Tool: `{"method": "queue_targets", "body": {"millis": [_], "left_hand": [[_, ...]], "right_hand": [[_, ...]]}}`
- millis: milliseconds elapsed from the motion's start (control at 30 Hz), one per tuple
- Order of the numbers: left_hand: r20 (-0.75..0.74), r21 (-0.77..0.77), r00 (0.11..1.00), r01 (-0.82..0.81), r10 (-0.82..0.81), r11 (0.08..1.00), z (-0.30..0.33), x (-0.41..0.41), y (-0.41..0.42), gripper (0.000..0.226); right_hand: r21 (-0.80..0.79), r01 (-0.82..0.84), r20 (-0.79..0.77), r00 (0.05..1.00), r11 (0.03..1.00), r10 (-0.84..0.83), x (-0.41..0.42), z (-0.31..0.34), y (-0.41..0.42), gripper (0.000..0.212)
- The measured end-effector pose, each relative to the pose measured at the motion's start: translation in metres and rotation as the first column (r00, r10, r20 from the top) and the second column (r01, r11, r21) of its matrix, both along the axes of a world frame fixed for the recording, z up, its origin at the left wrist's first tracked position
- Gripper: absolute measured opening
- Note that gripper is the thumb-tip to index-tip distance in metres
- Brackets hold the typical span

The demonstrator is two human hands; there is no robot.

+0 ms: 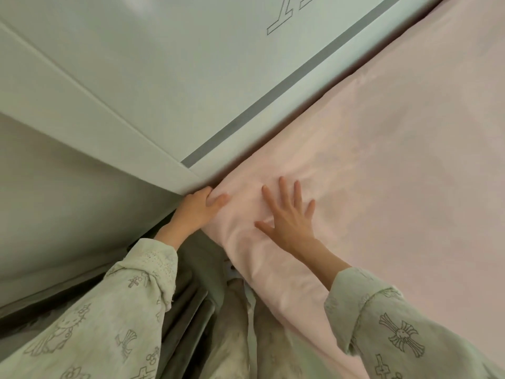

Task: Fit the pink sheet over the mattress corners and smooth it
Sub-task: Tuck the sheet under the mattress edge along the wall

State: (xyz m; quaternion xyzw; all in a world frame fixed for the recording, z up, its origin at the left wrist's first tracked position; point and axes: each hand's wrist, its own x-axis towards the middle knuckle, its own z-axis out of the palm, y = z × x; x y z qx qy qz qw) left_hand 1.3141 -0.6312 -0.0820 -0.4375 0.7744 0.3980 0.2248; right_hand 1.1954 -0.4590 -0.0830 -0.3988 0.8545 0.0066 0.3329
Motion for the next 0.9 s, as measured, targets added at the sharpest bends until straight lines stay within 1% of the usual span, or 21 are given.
{"method": "queue_targets", "body": {"millis": [133,200,267,300,367,433,500,567,600,633,667,733,767,833,900], "left_hand": [[-0.02,0.182,0.999,-0.038,0.042,0.983,-0.007,0.022,-0.011,0.052],[-0.058,0.241,0.996,-0.052,0.068,0.969,-0.008,0.031,-0.018,0.047],[-0.104,0.273,0.991,-0.047,0.078,0.961,-0.011,0.037,-0.025,0.034],[-0.115,0.265,0.991,-0.032,0.064,0.964,-0.012,0.039,-0.028,0.029],[-0.111,0.182,0.994,0.029,-0.009,0.983,-0.017,0.044,-0.03,0.027],[-0.082,0.025,0.99,0.115,-0.113,0.993,-0.022,0.05,-0.028,0.024],[-0.04,-0.149,0.977,0.202,-0.21,0.968,-0.026,0.055,-0.022,0.021],[0.012,-0.257,0.968,0.245,-0.25,0.935,-0.03,0.058,-0.019,0.02],[0.046,-0.27,0.968,0.25,-0.247,0.93,-0.032,0.06,-0.019,0.021],[0.077,-0.267,0.968,0.251,-0.239,0.93,-0.034,0.061,-0.022,0.023],[0.107,-0.261,0.966,0.257,-0.237,0.931,-0.036,0.062,-0.025,0.025],[0.159,-0.263,0.96,0.265,-0.229,0.928,-0.037,0.066,-0.03,0.025],[0.18,-0.268,0.96,0.258,-0.215,0.928,-0.038,0.068,-0.032,0.024],[0.243,-0.232,0.952,0.242,-0.184,0.942,-0.039,0.072,-0.031,0.024],[0.3,-0.175,0.939,0.228,-0.168,0.958,-0.039,0.076,-0.031,0.024]], "right_hand": [[0.026,-0.059,-0.02,0.998,0.998,0.059,0.032,-0.003,-0.003,0.079],[0.018,-0.122,-0.021,0.992,0.992,0.122,0.048,-0.004,-0.001,0.077],[-0.016,-0.248,0.018,0.969,0.969,0.248,0.059,-0.005,0.002,0.074],[-0.031,-0.319,0.057,0.946,0.947,0.32,0.063,-0.003,0.003,0.072],[-0.068,-0.411,0.139,0.898,0.909,0.417,0.067,0.002,0.003,0.066],[-0.11,-0.413,0.178,0.887,0.904,0.426,0.069,0.008,0.001,0.06],[-0.171,-0.314,0.19,0.919,0.934,0.344,0.068,0.013,0.005,0.055],[-0.237,-0.219,0.099,0.964,0.947,0.248,0.067,0.014,0.013,0.048],[-0.254,-0.177,0.032,0.981,0.951,0.191,0.067,0.013,0.018,0.045],[-0.242,-0.123,-0.02,0.992,0.962,0.122,0.066,0.013,0.024,0.044],[-0.192,-0.059,-0.043,0.998,0.98,0.052,0.065,0.014,0.031,0.045],[-0.019,0.041,-0.027,0.999,0.999,-0.042,0.066,0.012,0.046,0.053],[0.054,0.037,-0.014,0.999,0.998,-0.037,0.068,0.01,0.055,0.057],[0.126,-0.067,0.046,0.997,0.99,0.062,0.077,0.01,0.066,0.061],[0.136,-0.214,0.142,0.97,0.967,0.195,0.089,0.01,0.069,0.055]]}}
